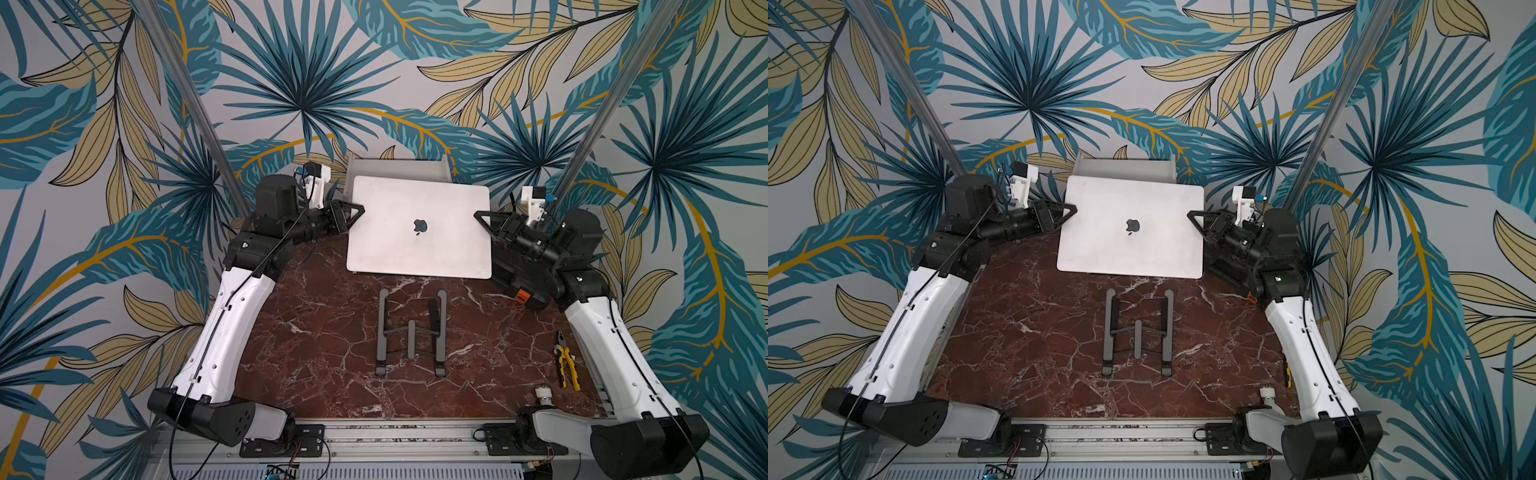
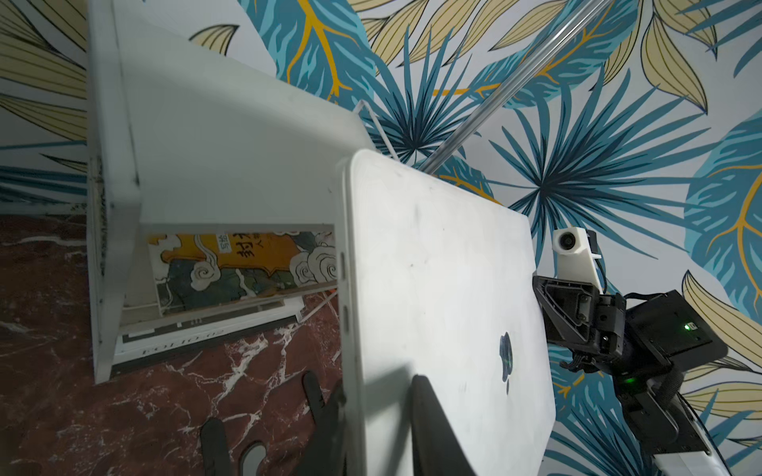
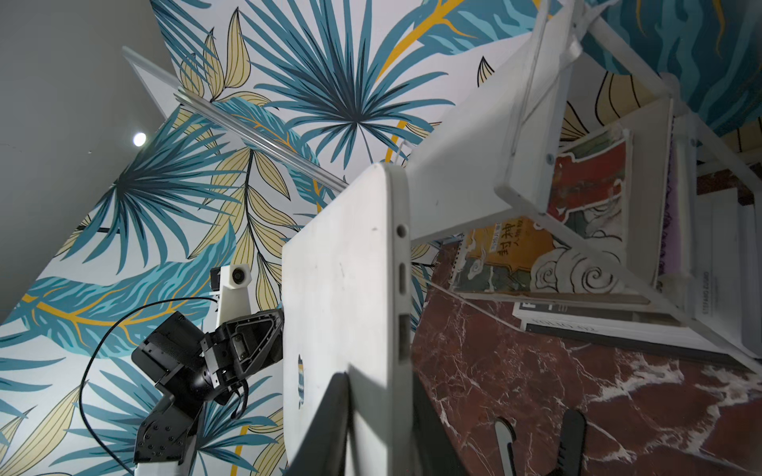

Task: Close the laptop lid and set it aside
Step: Place the laptop on the shelf.

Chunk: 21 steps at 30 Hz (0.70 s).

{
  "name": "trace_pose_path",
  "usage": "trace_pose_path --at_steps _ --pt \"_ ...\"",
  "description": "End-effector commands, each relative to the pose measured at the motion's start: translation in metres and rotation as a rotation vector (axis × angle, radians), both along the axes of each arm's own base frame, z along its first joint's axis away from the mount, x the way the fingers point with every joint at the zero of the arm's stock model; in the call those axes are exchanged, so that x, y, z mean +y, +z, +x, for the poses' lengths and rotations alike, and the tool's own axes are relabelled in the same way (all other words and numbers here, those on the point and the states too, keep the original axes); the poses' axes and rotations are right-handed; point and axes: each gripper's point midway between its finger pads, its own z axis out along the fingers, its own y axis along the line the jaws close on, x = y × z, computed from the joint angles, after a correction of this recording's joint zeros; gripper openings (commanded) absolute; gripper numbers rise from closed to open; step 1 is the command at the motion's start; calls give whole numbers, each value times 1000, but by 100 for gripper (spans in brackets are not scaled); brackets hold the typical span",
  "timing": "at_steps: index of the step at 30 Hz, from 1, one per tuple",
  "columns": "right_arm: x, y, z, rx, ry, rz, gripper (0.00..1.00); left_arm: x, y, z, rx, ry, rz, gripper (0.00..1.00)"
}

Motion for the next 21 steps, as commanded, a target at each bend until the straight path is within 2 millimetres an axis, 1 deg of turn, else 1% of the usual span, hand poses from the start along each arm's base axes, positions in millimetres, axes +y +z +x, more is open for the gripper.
trace_pose_path --at_steps 1,2,3,5,6,7,8,10,13,15,16,18,19,21 --pt "12 27 21 -34 6 14 0 4 18 31 -95 51 83 19" --pt "14 37 28 -51 9 26 0 5 19 42 -85 58 79 19" --pt "17 38 39 -47 12 34 0 5 23 49 -86 59 74 19" --pt "21 48 55 -68 11 47 0 5 24 69 -81 60 65 19" --pt "23 50 64 -73 7 52 0 5 23 78 -80 62 56 19" --pt "25 48 77 -67 2 57 0 5 26 86 -93 59 46 20" --pt "27 55 83 -80 2 72 0 6 25 95 -100 65 37 20" --pt "34 54 105 -73 16 106 0 10 24 111 -106 71 10 21" --pt "43 70 124 -109 27 128 0 14 25 135 -134 80 -34 21" --pt "48 79 134 -124 28 134 0 13 29 145 -170 69 -60 22" --pt "51 76 141 -121 28 134 0 13 29 150 -177 71 -73 23" --pt "53 80 149 -126 18 146 0 11 29 159 -199 63 -89 24" --pt "54 74 157 -114 13 149 0 12 28 164 -209 65 -91 27" --pt "56 66 167 -97 8 150 0 13 25 171 -211 69 -98 29"
